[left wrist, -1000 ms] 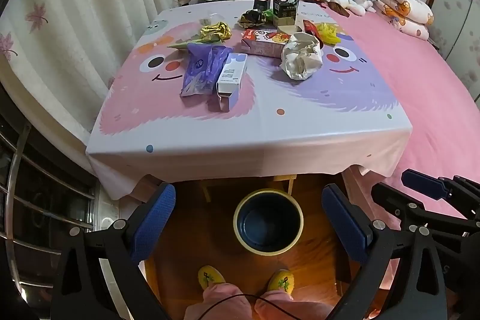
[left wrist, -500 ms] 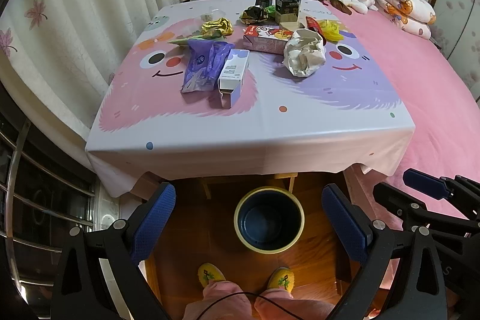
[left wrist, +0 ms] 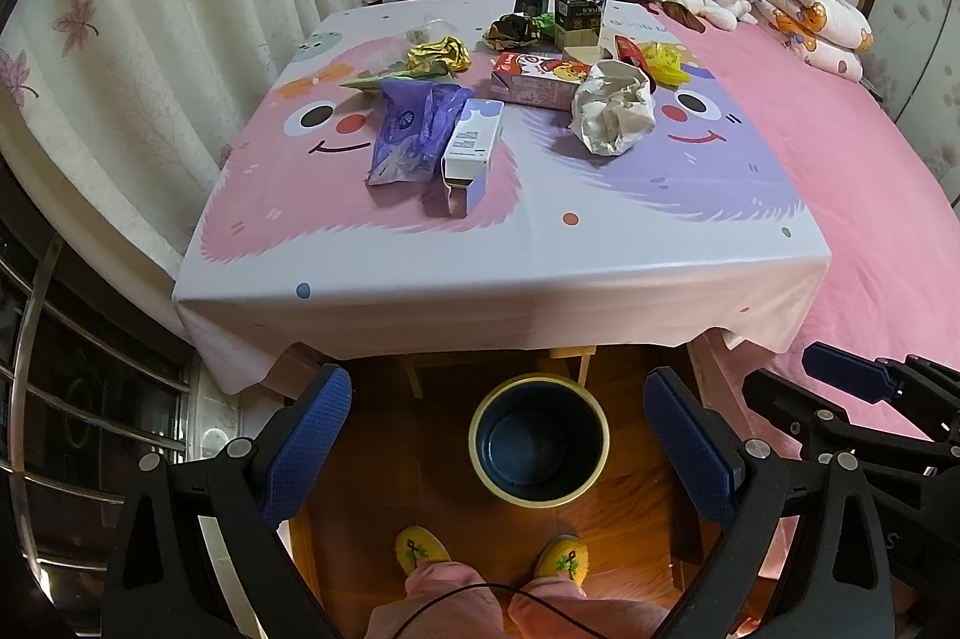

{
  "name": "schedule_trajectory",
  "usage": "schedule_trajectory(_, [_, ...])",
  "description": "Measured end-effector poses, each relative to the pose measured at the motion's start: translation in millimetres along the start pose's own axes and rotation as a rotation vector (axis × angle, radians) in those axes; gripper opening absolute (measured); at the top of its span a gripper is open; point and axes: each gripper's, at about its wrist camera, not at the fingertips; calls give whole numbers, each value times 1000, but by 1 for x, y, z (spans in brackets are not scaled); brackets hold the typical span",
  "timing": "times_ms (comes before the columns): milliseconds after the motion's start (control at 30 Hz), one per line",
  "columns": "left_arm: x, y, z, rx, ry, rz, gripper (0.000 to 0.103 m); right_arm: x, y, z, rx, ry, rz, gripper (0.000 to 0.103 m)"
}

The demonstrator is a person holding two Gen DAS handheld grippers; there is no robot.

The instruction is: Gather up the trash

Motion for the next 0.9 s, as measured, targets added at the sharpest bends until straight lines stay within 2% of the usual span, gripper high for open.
schedule_trajectory(267, [3, -12, -1, -36, -13, -10, 94, 0, 0, 0, -2, 1, -2, 47])
schedule_trajectory(900, [4, -8, 0, -50, -23, -5, 92, 1, 0, -2, 1, -3, -7, 47])
Point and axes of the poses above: each gripper's, at about its wrist camera, not at the fingertips, and x roughly the way its jaws point, y to its right, z to its underside, and after that the axes turned 11 degrees about -x, right-handed
